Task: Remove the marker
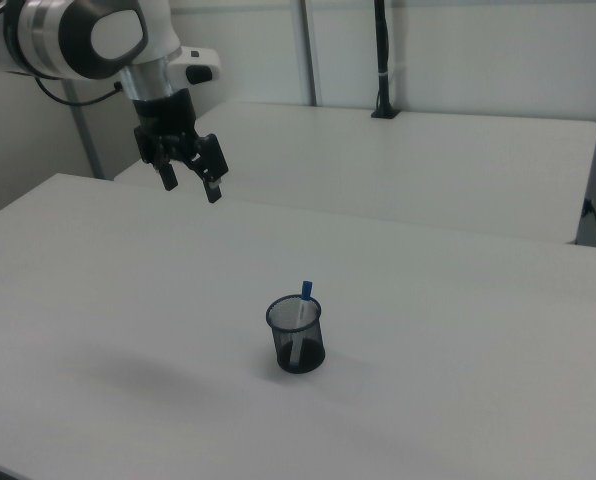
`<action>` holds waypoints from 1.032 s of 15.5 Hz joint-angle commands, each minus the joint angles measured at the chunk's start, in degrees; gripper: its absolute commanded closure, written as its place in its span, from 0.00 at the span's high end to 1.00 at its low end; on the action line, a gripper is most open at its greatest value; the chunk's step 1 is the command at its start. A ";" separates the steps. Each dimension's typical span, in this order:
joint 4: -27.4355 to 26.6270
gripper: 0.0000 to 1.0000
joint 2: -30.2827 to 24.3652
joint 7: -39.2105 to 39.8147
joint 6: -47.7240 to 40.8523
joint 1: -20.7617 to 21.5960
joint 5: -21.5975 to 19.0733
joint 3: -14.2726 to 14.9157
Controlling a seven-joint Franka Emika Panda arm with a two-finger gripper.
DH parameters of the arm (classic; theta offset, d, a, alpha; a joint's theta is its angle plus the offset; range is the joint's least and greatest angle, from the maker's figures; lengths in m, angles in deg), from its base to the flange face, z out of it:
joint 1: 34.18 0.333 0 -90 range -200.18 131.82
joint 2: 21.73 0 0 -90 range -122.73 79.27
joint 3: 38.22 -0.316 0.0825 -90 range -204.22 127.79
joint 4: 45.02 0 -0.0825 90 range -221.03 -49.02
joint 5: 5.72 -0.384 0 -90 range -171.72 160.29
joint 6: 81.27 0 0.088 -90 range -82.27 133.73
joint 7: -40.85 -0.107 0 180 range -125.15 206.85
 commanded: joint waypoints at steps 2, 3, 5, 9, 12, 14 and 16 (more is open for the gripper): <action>0.53 1.00 0.03 0.77 0.67 0.70 0.06 0.53; 0.53 1.00 0.03 0.77 0.67 0.70 -0.02 0.53; 0.53 1.00 0.03 0.77 0.67 0.70 0.06 0.53; 0.53 1.00 0.03 0.77 0.67 0.70 -0.02 0.53; 0.53 1.00 0.03 0.77 0.67 0.70 -0.02 0.53; 0.53 1.00 -0.32 1.21 0.15 0.35 -0.02 0.61; 0.53 1.00 -0.84 1.74 -0.21 0.17 0.32 0.96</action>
